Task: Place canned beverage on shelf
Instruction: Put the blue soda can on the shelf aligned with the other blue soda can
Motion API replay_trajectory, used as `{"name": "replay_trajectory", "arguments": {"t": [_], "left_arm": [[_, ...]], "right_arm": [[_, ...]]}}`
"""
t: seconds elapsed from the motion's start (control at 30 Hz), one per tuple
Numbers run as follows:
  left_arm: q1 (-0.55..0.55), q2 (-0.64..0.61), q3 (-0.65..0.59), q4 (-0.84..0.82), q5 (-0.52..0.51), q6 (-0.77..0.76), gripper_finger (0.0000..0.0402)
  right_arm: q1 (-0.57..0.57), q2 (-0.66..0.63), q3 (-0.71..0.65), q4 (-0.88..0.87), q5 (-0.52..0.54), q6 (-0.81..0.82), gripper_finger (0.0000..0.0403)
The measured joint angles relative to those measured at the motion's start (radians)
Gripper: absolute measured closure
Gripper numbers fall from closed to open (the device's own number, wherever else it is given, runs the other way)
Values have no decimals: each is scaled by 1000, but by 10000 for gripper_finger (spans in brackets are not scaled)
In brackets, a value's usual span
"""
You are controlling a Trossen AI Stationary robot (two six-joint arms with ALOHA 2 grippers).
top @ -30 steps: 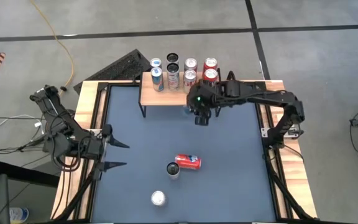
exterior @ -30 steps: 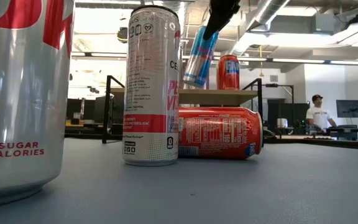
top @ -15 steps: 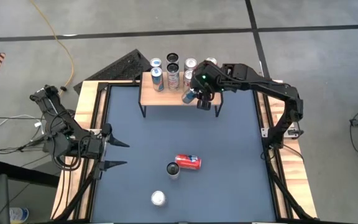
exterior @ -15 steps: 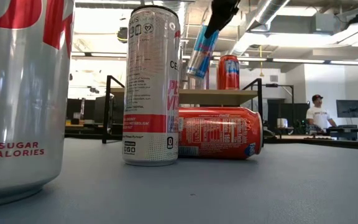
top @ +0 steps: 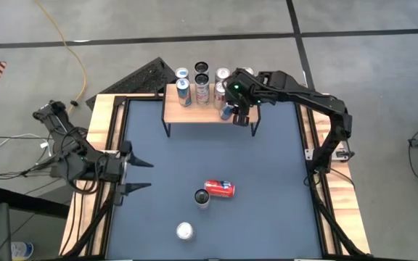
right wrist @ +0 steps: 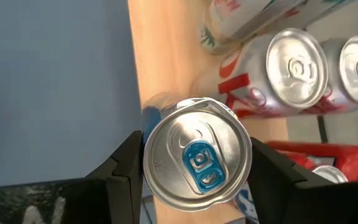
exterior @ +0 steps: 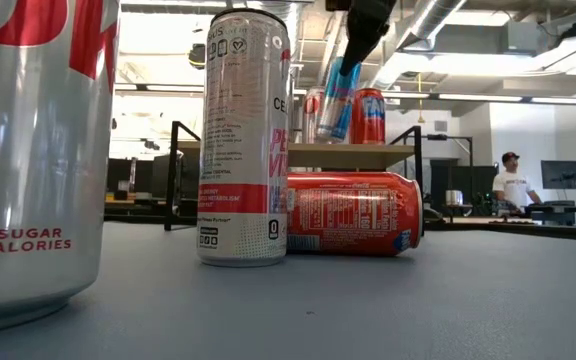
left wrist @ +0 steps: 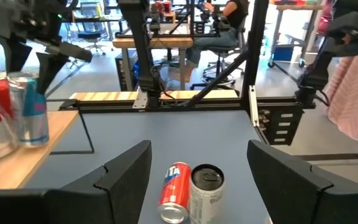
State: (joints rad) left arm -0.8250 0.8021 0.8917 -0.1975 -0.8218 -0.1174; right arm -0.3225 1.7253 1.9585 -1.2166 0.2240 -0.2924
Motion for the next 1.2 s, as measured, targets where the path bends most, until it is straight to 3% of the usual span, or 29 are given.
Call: {"name": "replay_trajectory", "arguments": {"t": [0.2, 0.5, 1.2], "left_arm": [[31, 0, 0, -8, 36, -14, 145], [42, 0, 0, -21, 40, -28, 145], [42, 0, 0, -21, 41, -49, 145]], "right_arm": [[-17, 34, 1, 10, -15, -29, 197], [-1, 50, 22, 2, -12, -34, 150], [-1, 52, 78, -1, -38, -3, 145]]}}
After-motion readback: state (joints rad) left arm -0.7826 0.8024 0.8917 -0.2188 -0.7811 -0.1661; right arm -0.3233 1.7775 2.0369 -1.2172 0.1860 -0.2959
